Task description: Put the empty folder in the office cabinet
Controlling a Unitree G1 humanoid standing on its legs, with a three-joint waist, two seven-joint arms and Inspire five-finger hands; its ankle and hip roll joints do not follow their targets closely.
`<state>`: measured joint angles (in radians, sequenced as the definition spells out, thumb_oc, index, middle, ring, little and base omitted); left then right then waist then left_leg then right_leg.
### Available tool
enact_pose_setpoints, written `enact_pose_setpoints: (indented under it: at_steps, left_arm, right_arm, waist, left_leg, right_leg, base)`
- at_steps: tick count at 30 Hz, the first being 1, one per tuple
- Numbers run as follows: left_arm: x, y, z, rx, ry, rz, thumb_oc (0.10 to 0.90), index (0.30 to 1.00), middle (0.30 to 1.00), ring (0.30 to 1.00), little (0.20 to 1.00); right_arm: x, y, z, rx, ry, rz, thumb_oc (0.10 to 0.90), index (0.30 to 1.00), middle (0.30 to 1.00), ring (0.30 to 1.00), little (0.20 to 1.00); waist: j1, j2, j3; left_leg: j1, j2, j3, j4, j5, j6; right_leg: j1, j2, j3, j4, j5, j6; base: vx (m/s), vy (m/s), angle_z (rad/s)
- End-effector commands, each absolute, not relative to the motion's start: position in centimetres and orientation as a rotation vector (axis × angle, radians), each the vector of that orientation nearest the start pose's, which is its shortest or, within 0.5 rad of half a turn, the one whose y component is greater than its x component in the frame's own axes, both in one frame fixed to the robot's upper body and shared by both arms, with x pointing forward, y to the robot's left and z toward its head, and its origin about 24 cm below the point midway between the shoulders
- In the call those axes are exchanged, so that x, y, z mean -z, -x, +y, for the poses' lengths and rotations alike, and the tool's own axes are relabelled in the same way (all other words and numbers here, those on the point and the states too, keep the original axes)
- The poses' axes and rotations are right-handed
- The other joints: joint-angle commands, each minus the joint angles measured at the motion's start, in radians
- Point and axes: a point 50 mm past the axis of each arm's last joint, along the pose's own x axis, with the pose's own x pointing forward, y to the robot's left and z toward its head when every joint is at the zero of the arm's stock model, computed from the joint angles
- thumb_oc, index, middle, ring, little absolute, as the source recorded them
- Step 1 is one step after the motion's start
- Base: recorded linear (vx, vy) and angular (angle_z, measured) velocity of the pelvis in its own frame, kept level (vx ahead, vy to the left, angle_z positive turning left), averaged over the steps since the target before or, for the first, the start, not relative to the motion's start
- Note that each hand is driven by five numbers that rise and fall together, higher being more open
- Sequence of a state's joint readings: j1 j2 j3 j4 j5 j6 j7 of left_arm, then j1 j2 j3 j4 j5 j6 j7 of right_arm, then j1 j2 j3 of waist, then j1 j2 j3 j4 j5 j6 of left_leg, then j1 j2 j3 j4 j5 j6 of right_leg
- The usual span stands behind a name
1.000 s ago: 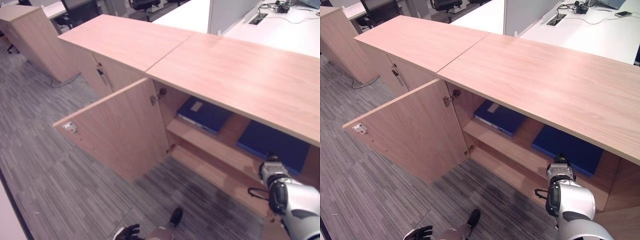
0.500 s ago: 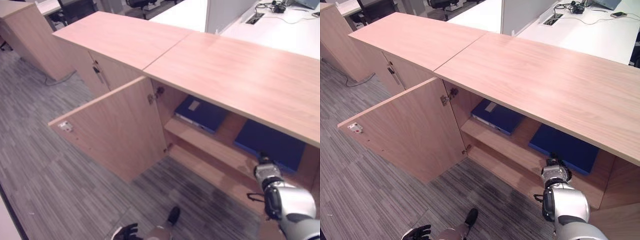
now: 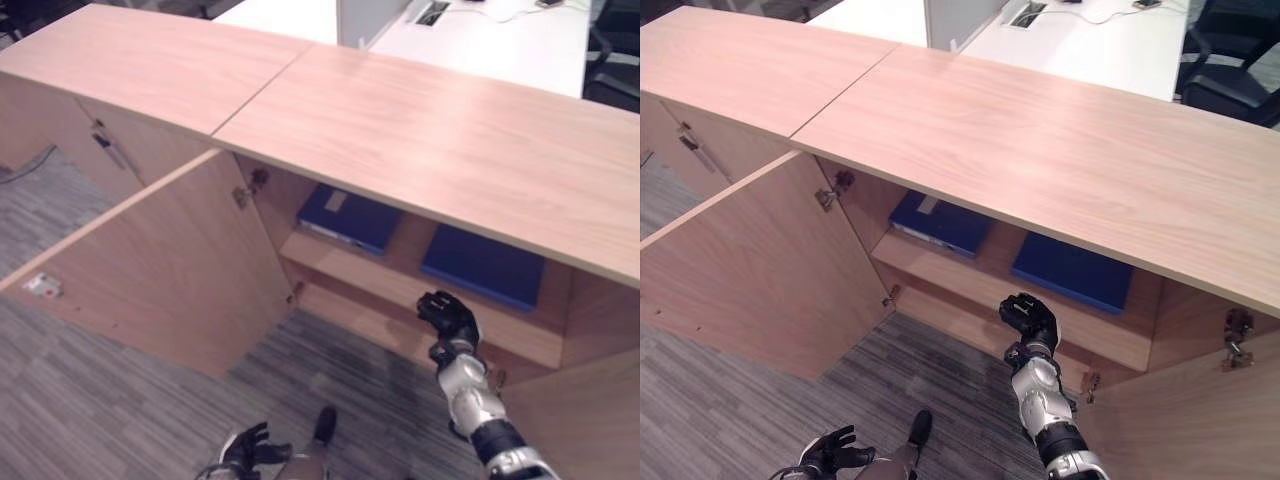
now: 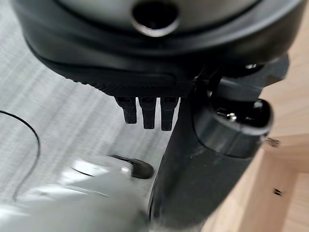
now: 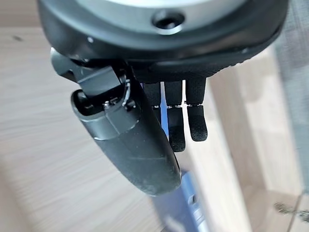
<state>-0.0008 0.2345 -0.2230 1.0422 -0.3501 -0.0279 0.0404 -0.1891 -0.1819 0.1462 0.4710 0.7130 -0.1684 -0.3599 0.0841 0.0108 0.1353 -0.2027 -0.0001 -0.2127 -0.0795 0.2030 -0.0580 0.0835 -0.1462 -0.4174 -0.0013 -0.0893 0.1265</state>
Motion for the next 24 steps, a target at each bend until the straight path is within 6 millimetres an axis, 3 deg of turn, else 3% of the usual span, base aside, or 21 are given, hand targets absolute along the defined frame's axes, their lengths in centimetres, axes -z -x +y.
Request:
enact_pose_setpoints:
  at_steps: [1,3,4,5,10,16,24]
  left_arm:
    - [14.6,-14.5,20.1,-0.148,0.013,0.984,0.8,0.9,0.9,0.9,0.9]
    - [14.4,-15.0,20.2,-0.144,0.015,0.956,0.8,0.9,0.9,0.9,0.9]
    - [14.4,-15.0,20.2,-0.143,0.016,0.957,0.8,0.9,0.9,0.9,0.9]
    - [14.2,-15.2,20.2,-0.132,0.014,0.937,0.8,0.9,0.9,0.9,0.9]
    - [14.2,-15.1,19.9,-0.102,0.01,0.919,0.8,0.9,0.9,0.9,0.9]
    - [14.4,-14.3,20.0,-0.074,-0.022,0.937,0.8,0.9,0.9,0.9,0.9]
    - [14.6,-13.1,20.7,-0.039,-0.063,0.95,0.8,0.9,0.9,0.9,0.9]
  right_arm:
    - [-5.9,-28.4,-19.4,0.167,-0.19,-0.095,0.4,0.3,0.3,0.3,0.3]
    - [-7.0,-28.0,-19.8,0.105,-0.01,-0.15,0.4,0.3,0.3,0.3,0.3]
    - [-7.0,-27.9,-19.8,0.105,-0.007,-0.149,0.4,0.3,0.3,0.3,0.3]
    - [-7.7,-27.7,-20.2,0.069,0.155,-0.191,0.4,0.3,0.3,0.3,0.3]
    - [-8.0,-28.4,-21.4,0.116,0.419,-0.209,0.4,0.3,0.3,0.3,0.3]
    - [-7.1,-30.2,-23.6,0.223,0.526,-0.125,0.4,0.3,0.3,0.3,0.3]
    - [-7.3,-32.2,-26.6,0.341,0.593,-0.039,0.4,0.3,0.3,0.3,0.3]
  waist:
    - [-0.022,0.029,-0.027]
    - [-0.031,0.025,-0.028]
    - [-0.03,0.026,-0.028]
    - [-0.034,0.024,-0.028]
    - [-0.032,0.021,-0.028]
    - [-0.013,0.02,-0.018]
    - [0.032,0.028,0.026]
  left_leg:
    - [0.143,0.052,0.059,-0.002,-0.197,-0.025]
    - [0.146,0.053,0.066,-0.003,-0.198,-0.026]
    - [0.147,0.054,0.067,-0.003,-0.198,-0.026]
    - [0.15,0.056,0.069,-0.005,-0.2,-0.027]
    - [0.157,0.058,0.073,-0.005,-0.205,-0.026]
    - [0.152,0.055,0.069,-0.004,-0.205,-0.022]
    - [0.123,0.052,0.049,0.001,-0.194,-0.021]
  right_leg:
    - [-0.085,-0.022,0.036,0.097,-0.021,-0.015]
    - [-0.087,-0.022,0.039,0.094,-0.019,-0.013]
    - [-0.086,-0.021,0.04,0.094,-0.019,-0.013]
    - [-0.087,-0.022,0.042,0.093,-0.018,-0.01]
    - [-0.087,-0.023,0.045,0.092,-0.017,-0.005]
    - [-0.094,-0.024,0.047,0.095,-0.017,-0.005]
    - [-0.124,-0.028,0.041,0.115,-0.02,-0.005]
  base:
    - [0.02,0.019,-0.17]
    - [0.01,0.007,-0.23]
    - [0.02,0.006,-0.25]
    - [0.02,0.003,-0.2]
    - [0.01,-0.002,-0.07]
    - [0.0,0.0,0.0]
    - [-0.04,-0.017,0.03]
